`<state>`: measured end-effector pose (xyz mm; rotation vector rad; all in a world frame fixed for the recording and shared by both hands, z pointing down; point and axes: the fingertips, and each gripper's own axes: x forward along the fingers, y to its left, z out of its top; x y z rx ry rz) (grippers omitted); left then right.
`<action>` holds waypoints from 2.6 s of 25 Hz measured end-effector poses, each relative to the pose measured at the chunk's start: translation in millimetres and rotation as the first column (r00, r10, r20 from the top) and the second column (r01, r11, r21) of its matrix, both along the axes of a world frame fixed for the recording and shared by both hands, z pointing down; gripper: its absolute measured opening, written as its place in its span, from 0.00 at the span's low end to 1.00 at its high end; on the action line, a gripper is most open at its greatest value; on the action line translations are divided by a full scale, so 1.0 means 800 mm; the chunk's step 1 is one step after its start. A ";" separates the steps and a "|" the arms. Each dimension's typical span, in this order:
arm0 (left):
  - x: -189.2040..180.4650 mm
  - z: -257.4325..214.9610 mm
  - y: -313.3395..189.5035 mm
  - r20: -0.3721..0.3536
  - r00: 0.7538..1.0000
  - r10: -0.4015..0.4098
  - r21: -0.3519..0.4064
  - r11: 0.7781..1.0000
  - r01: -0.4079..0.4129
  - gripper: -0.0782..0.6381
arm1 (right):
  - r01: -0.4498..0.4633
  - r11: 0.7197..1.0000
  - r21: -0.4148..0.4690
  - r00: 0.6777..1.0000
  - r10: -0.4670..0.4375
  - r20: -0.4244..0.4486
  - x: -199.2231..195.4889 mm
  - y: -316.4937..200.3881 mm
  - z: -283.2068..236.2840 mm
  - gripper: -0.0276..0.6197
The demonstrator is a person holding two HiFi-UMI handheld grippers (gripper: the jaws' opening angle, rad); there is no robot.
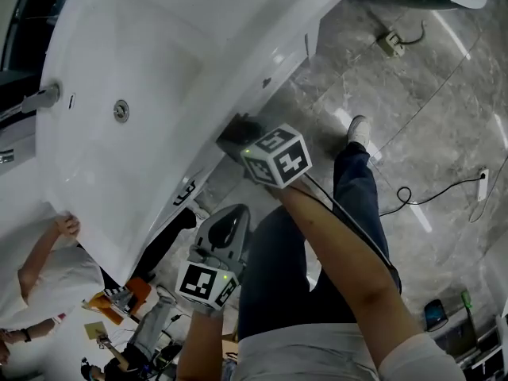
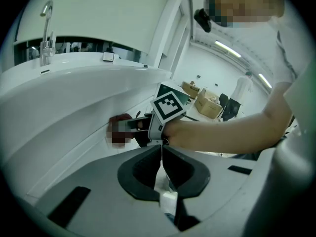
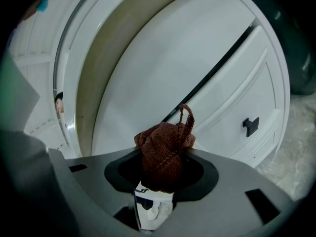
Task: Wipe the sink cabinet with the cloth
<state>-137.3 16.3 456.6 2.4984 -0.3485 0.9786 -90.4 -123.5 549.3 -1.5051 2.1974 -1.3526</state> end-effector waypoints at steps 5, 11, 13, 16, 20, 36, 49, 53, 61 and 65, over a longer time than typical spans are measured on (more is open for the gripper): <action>0.023 -0.001 0.001 0.005 1.000 -0.005 -0.010 1.000 0.006 0.14 | 0.074 0.997 -0.008 0.997 -0.074 -0.012 0.008 -0.001 0.001 0.30; 0.060 -0.003 0.002 0.019 1.000 -0.005 -0.022 1.000 0.006 0.14 | 0.052 0.999 -0.012 0.999 -0.052 -0.001 0.064 -0.003 0.003 0.30; 0.074 -0.001 0.007 0.018 1.000 -0.009 -0.036 0.999 0.009 0.14 | 0.030 1.000 -0.007 1.000 -0.030 -0.005 0.093 -0.003 0.003 0.30; 0.097 0.003 0.014 0.030 0.999 0.013 -0.028 1.000 -0.012 0.14 | 0.021 1.000 -0.001 1.000 -0.021 -0.023 0.126 -0.004 0.004 0.30; 0.130 0.006 0.014 0.038 0.999 0.023 -0.017 1.000 -0.022 0.14 | 0.018 1.000 0.001 0.999 -0.018 -0.038 0.165 -0.004 0.011 0.30; 0.212 0.019 0.023 0.063 0.998 -0.003 -0.045 0.999 0.006 0.14 | -0.003 1.000 -0.018 1.000 0.003 -0.017 0.273 -0.007 0.026 0.30; 0.223 0.025 0.027 0.070 0.996 -0.059 -0.051 0.997 0.063 0.14 | 0.044 0.994 -0.099 0.998 -0.048 -0.041 0.303 -0.008 0.069 0.30; 0.224 0.034 0.028 0.075 0.995 -0.067 -0.049 0.996 0.071 0.14 | 0.049 0.990 -0.136 0.997 -0.057 -0.053 0.305 -0.007 0.101 0.30; 0.212 0.049 0.016 0.089 0.992 -0.089 -0.027 0.995 0.092 0.14 | 0.063 0.975 -0.211 0.993 -0.082 -0.082 0.306 -0.006 0.176 0.30; 0.204 0.053 0.011 0.098 0.990 -0.101 -0.024 0.994 0.104 0.14 | 0.065 0.969 -0.237 0.992 -0.089 -0.091 0.305 -0.008 0.200 0.30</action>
